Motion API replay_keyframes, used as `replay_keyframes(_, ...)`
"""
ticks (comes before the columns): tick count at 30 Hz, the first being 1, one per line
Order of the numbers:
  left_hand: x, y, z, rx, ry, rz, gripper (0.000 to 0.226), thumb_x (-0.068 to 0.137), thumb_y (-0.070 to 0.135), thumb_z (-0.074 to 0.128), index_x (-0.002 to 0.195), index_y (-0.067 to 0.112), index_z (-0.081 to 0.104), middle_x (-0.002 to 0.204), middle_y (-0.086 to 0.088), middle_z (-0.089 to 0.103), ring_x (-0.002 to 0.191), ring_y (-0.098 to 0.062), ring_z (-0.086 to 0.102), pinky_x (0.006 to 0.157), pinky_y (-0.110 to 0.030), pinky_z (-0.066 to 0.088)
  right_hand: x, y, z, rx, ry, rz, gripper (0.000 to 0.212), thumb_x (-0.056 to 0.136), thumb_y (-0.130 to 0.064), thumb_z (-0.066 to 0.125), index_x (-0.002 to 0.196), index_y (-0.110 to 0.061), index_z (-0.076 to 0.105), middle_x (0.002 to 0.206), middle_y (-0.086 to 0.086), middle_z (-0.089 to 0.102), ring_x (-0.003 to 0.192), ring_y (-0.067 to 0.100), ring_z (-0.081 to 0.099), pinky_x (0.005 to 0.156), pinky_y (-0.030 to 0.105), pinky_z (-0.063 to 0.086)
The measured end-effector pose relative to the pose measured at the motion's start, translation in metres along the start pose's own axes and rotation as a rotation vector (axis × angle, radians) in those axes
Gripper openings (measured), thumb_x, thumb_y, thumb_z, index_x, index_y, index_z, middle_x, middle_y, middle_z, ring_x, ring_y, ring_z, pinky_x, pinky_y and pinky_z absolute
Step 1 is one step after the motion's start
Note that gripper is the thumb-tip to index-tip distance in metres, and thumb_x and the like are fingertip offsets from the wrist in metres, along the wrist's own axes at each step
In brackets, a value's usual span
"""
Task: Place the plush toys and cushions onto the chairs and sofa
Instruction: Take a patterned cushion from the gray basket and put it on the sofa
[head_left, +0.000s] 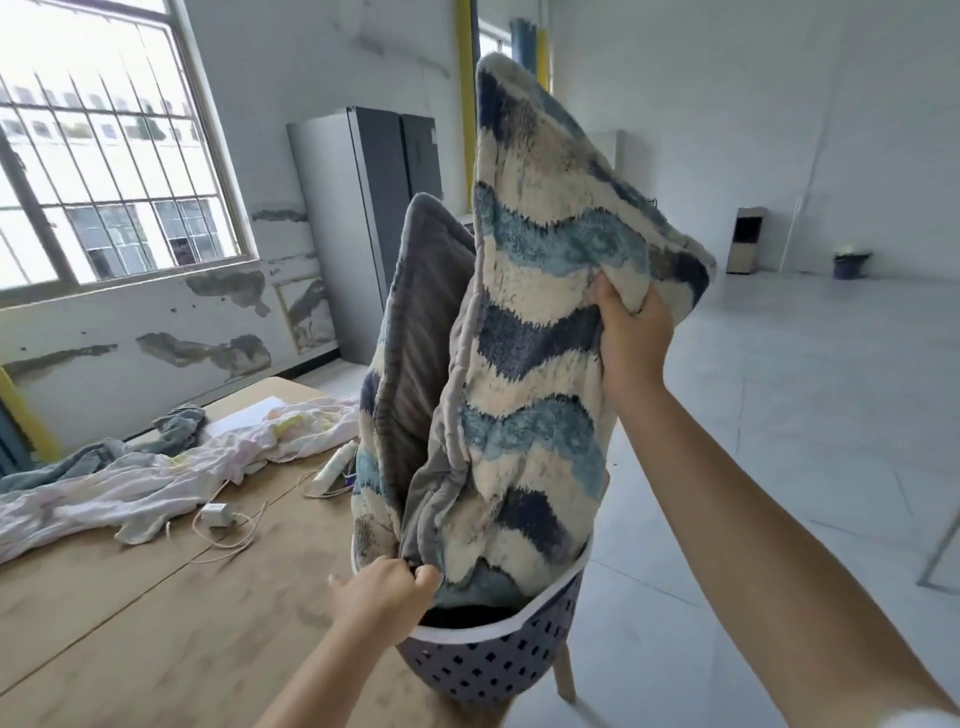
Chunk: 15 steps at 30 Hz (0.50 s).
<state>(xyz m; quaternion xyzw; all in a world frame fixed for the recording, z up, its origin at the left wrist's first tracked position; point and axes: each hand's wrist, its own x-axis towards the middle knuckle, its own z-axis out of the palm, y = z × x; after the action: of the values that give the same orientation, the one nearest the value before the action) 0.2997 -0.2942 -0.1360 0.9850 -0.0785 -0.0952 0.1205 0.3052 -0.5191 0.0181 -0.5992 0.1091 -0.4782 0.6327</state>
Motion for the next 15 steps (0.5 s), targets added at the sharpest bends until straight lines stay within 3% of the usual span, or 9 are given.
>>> replay_keyframes(4, -0.005, -0.009, -0.001, -0.053, 0.006, 0.085, 0.036, 0.083, 0.041, 0.021, 0.054, 0.021, 0.026, 0.06, 0.005, 0.035, 0.067, -0.016, 0.041, 0.096, -0.043, 0.031, -0.006, -0.004, 0.006, 0.062, -0.093, 0.014, 0.015, 0.088, -0.019, 0.056, 0.103, -0.019, 0.056, 0.085, -0.01, 0.056, 0.093, 0.015, 0.054, 0.093, 0.034, 0.046)
replay_keyframes(7, -0.009, -0.027, 0.003, -0.189, 0.077, 0.207, 0.041, 0.061, 0.057, 0.003, 0.065, 0.032, 0.036, 0.071, 0.016, 0.041, 0.082, -0.017, 0.045, 0.088, -0.033, 0.037, -0.013, -0.012, 0.016, 0.072, -0.108, -0.005, 0.024, 0.089, -0.018, 0.054, 0.112, -0.011, 0.057, 0.093, -0.001, 0.061, 0.093, 0.016, 0.055, 0.092, 0.033, 0.045)
replay_keyframes(9, -0.015, -0.044, 0.016, -0.358, 0.128, 0.271, 0.075, 0.056, 0.064, 0.009, 0.103, 0.028, 0.054, 0.105, 0.019, 0.05, 0.108, -0.015, 0.05, 0.098, -0.028, 0.037, -0.016, -0.015, 0.024, 0.076, -0.114, -0.012, 0.028, 0.09, -0.018, 0.054, 0.116, -0.007, 0.056, 0.093, 0.003, 0.06, 0.089, 0.016, 0.054, 0.086, 0.03, 0.045)
replay_keyframes(10, -0.019, -0.05, 0.022, -0.37, 0.149, 0.271, 0.089, 0.053, 0.067, 0.018, 0.123, 0.02, 0.049, 0.12, 0.017, 0.044, 0.121, -0.013, 0.045, 0.103, -0.026, 0.034, -0.017, -0.015, 0.027, 0.09, -0.112, -0.004, 0.029, 0.09, -0.018, 0.053, 0.117, -0.007, 0.056, 0.091, 0.0, 0.057, 0.087, 0.013, 0.053, 0.083, 0.027, 0.044)
replay_keyframes(11, -0.021, -0.055, 0.029, -0.344, 0.196, 0.253, 0.098, 0.05, 0.068, 0.028, 0.13, 0.015, 0.044, 0.125, 0.014, 0.042, 0.126, -0.014, 0.042, 0.104, -0.027, 0.034, -0.019, -0.013, 0.03, 0.11, -0.109, 0.015, 0.03, 0.09, -0.019, 0.053, 0.117, -0.006, 0.055, 0.09, -0.002, 0.055, 0.086, 0.01, 0.051, 0.081, 0.025, 0.043)
replay_keyframes(13, -0.023, -0.054, 0.042, -0.277, 0.311, 0.254, 0.094, 0.045, 0.067, 0.045, 0.119, 0.012, 0.056, 0.119, 0.004, 0.06, 0.115, -0.019, 0.056, 0.094, -0.034, 0.046, -0.022, -0.008, 0.034, 0.141, -0.106, 0.048, 0.029, 0.09, -0.019, 0.053, 0.116, -0.007, 0.055, 0.087, -0.007, 0.054, 0.08, 0.004, 0.051, 0.076, 0.018, 0.042)
replay_keyframes(15, -0.02, -0.051, 0.05, -0.193, 0.408, 0.272, 0.068, 0.047, 0.066, 0.051, 0.09, 0.016, 0.069, 0.086, 0.003, 0.073, 0.082, -0.018, 0.069, 0.069, -0.027, 0.055, -0.023, -0.001, 0.034, 0.144, -0.123, 0.062, 0.019, 0.09, -0.019, 0.052, 0.108, -0.014, 0.055, 0.081, -0.015, 0.053, 0.074, -0.003, 0.05, 0.071, 0.009, 0.041)
